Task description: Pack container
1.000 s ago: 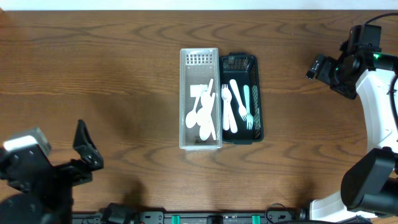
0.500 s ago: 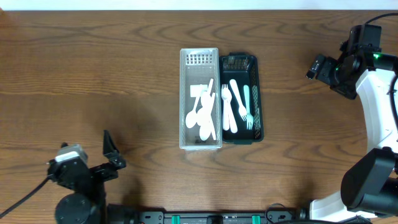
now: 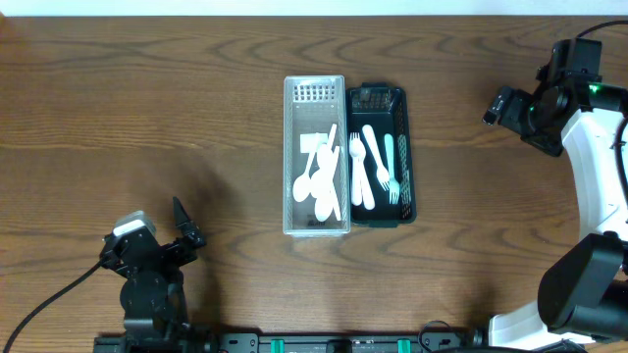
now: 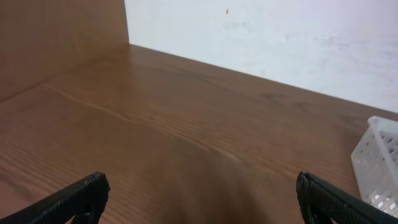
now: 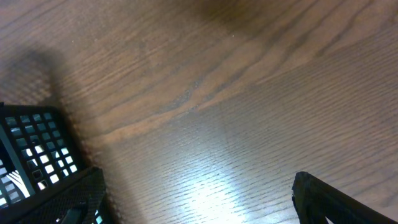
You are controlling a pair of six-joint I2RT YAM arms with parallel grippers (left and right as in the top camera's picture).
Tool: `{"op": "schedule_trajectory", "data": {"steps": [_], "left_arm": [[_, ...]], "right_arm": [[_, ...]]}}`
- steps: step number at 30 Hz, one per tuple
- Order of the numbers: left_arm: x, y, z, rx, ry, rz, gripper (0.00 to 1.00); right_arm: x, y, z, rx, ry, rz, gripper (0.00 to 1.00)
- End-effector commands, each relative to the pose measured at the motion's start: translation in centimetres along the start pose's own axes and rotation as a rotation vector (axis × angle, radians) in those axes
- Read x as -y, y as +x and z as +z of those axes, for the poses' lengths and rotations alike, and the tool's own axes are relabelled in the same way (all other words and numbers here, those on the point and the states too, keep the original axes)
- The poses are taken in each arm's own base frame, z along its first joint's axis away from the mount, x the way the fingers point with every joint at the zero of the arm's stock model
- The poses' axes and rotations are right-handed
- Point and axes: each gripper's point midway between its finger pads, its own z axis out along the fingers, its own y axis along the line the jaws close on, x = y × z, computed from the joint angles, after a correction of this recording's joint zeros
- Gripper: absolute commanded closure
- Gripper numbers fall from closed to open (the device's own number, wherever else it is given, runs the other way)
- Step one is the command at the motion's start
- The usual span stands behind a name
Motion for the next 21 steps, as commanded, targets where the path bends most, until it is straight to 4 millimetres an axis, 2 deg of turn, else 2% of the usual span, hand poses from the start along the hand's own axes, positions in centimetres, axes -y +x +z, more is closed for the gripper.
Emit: {"op": "schedule_trajectory", "data": {"steps": [1, 11, 21], "left_arm": [[-0.2, 0.3, 0.2, 0.014, -0.005, 0.003, 0.02], [-0.5, 1.3, 0.4, 0.033, -0.011, -0.004, 0.02], [-0.3, 4.1, 1.3, -0.028, 0.000, 0.016, 0.02]], "right_arm": [[-0.3, -0.1, -0.2, 0.007, -0.001, -0.018, 0.01], [-0.3, -0.1, -0.2, 0.007, -0.001, -0.018, 0.01], [-0.3, -0.1, -0.2, 0.007, -0.001, -0.018, 0.01]]}}
